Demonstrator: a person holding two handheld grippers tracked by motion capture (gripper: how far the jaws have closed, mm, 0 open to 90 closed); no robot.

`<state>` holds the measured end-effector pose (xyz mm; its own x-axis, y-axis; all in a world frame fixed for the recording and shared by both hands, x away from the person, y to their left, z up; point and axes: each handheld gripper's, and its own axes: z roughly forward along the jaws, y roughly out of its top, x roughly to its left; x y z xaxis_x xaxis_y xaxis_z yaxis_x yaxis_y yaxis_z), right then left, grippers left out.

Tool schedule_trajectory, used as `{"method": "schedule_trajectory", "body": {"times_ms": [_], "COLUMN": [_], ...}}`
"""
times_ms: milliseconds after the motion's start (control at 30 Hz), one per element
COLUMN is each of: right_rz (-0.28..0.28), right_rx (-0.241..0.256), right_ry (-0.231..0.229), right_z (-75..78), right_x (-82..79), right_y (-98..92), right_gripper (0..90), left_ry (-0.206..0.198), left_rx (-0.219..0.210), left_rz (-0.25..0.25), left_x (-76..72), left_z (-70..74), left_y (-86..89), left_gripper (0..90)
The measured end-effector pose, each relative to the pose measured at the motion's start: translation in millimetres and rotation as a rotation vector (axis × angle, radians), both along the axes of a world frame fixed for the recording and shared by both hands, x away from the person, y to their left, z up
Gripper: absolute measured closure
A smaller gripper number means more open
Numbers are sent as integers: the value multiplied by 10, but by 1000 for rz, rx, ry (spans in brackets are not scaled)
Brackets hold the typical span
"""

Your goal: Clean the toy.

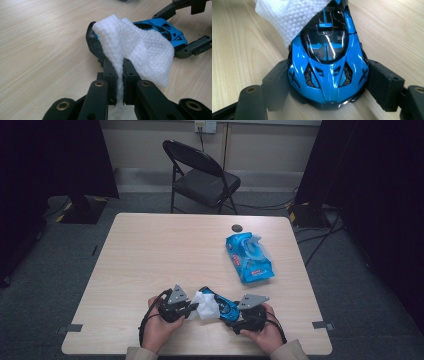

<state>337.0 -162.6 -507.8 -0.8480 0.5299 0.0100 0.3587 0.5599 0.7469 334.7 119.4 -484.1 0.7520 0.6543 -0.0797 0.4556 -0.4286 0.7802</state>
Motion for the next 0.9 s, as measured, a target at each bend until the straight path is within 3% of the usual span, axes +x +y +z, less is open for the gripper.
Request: {"method": "schedule_trajectory", "body": {"times_ms": [533,667,900], "right_rz": [-1,-1,-1], "right_rx": [0,0,0], "right_ry": [0,0,0], "right_z": [0,0,0], "right_x": [0,-1,-1], "right_y": [0,0,0], "right_gripper": [253,253,253], "left_ry": [3,7,25], "left_rx": [-10,10,4], "left_rz": [36,68,94], "left_x": [-20,-17,-15], "left_z": [12,2,-56], "left_y": [126,210,354], "left_gripper": [847,848,848]}}
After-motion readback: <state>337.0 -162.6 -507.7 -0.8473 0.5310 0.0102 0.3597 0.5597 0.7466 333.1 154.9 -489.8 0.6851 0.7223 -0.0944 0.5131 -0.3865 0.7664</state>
